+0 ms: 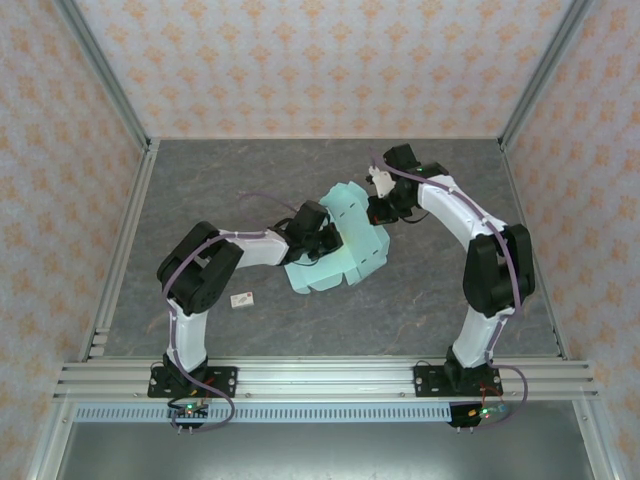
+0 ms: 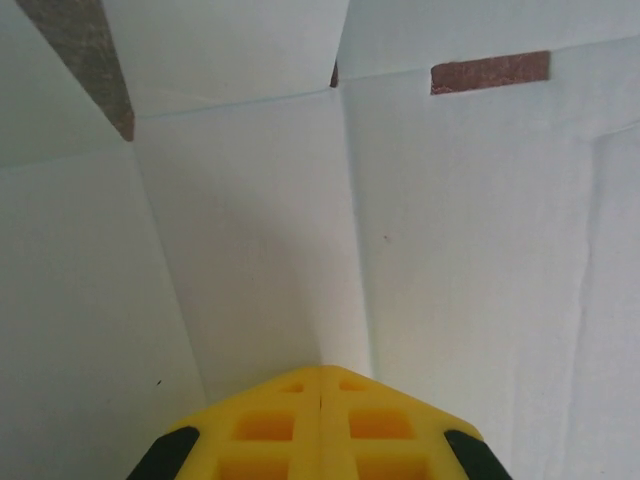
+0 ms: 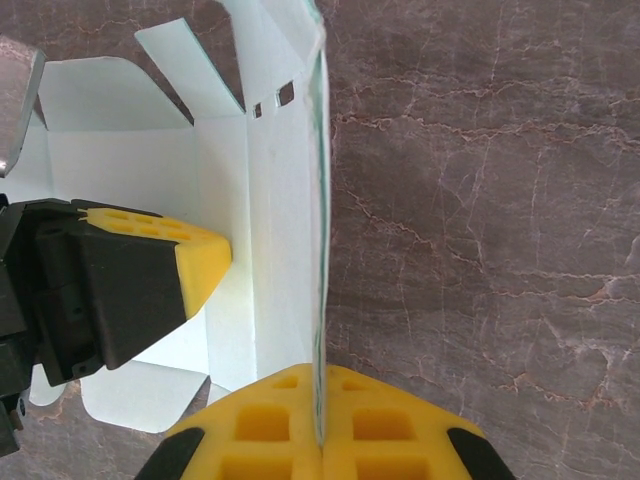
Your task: Fold the paper box
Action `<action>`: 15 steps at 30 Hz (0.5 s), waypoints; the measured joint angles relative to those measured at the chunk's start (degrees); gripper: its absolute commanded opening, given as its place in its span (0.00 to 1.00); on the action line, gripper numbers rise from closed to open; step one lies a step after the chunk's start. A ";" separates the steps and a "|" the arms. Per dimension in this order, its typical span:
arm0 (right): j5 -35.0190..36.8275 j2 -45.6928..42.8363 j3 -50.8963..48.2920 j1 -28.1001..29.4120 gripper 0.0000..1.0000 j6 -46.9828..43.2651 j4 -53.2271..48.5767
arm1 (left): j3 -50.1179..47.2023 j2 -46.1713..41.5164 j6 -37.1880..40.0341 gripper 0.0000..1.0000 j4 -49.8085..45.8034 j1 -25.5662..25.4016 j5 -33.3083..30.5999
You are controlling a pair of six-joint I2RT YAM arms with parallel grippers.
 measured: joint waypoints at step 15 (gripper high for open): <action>0.13 1.49 -0.04 0.57 0.00 1.73 0.33 | 0.33 2.80 -0.22 0.01 2.49 -0.02 0.42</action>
